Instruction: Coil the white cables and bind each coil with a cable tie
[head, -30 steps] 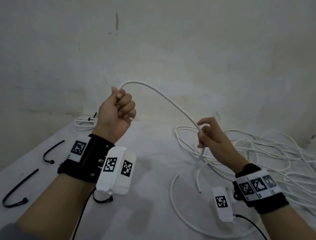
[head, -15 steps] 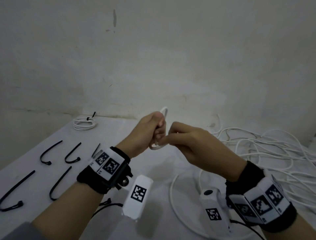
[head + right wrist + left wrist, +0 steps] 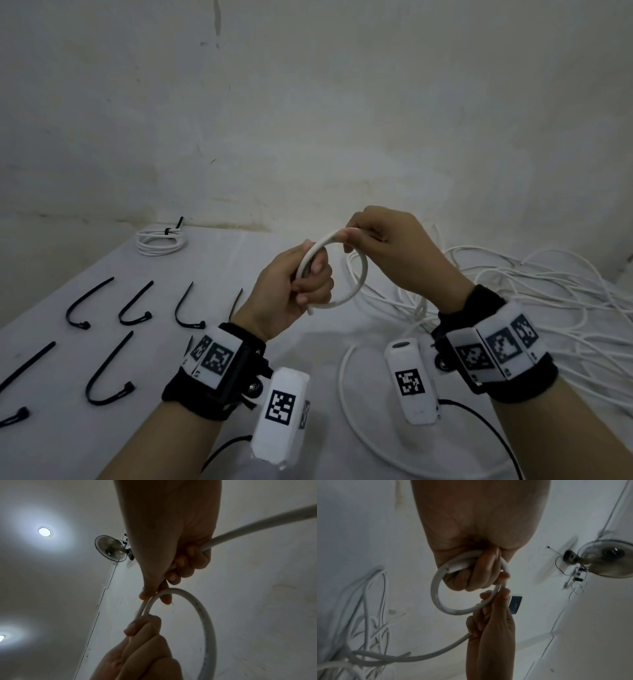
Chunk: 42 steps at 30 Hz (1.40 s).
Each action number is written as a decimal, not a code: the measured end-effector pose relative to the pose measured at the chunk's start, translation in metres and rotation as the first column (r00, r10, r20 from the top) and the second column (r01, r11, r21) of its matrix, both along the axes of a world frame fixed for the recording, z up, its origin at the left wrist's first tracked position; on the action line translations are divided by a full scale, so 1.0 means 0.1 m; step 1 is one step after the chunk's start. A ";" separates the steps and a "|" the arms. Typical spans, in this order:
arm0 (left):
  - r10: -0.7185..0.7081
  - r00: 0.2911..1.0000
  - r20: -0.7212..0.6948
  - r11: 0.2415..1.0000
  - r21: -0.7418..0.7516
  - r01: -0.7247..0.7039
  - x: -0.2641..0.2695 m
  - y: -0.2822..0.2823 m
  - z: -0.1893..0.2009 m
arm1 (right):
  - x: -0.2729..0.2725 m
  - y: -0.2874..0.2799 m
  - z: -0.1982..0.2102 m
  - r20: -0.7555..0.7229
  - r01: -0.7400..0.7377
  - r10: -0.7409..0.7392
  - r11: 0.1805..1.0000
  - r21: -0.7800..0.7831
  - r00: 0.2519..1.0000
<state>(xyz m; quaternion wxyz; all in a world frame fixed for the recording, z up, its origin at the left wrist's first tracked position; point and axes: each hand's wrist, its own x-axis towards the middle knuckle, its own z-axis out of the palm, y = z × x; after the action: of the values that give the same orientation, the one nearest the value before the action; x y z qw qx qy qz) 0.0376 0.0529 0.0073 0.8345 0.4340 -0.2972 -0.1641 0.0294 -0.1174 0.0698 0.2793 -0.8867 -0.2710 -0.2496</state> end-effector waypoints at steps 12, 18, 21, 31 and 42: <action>0.059 0.982 -0.178 0.993 -0.086 -0.076 0.06 0.08 -0.08 | 0.13 0.14 -0.10 -0.374 -0.124 0.201 0.968 0.220 0.905; 0.113 0.966 -0.233 0.989 -0.070 -0.133 0.05 0.10 -0.05 | 0.19 0.25 -0.18 -0.278 -0.088 0.149 0.971 0.221 0.949; 0.163 0.952 -0.260 0.971 -0.130 -0.202 0.05 0.17 -0.03 | 0.23 0.10 -0.19 -0.313 -0.068 0.138 0.972 0.225 0.940; 0.162 0.934 -0.319 0.892 -0.357 -0.276 0.12 0.26 -0.05 | 0.33 -0.81 -0.05 -0.148 0.005 0.041 0.955 0.295 0.988; 0.210 0.912 -0.352 0.838 -0.416 -0.353 0.18 0.34 -0.07 | 0.25 -0.68 -0.42 -0.145 -0.014 -0.010 0.986 -0.164 0.989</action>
<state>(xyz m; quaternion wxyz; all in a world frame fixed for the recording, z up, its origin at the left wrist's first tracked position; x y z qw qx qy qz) 0.0561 0.0871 0.0005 0.9641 0.2283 -0.1337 -0.0234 0.0545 -0.1856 0.0275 0.2243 -0.9223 -0.2704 -0.1611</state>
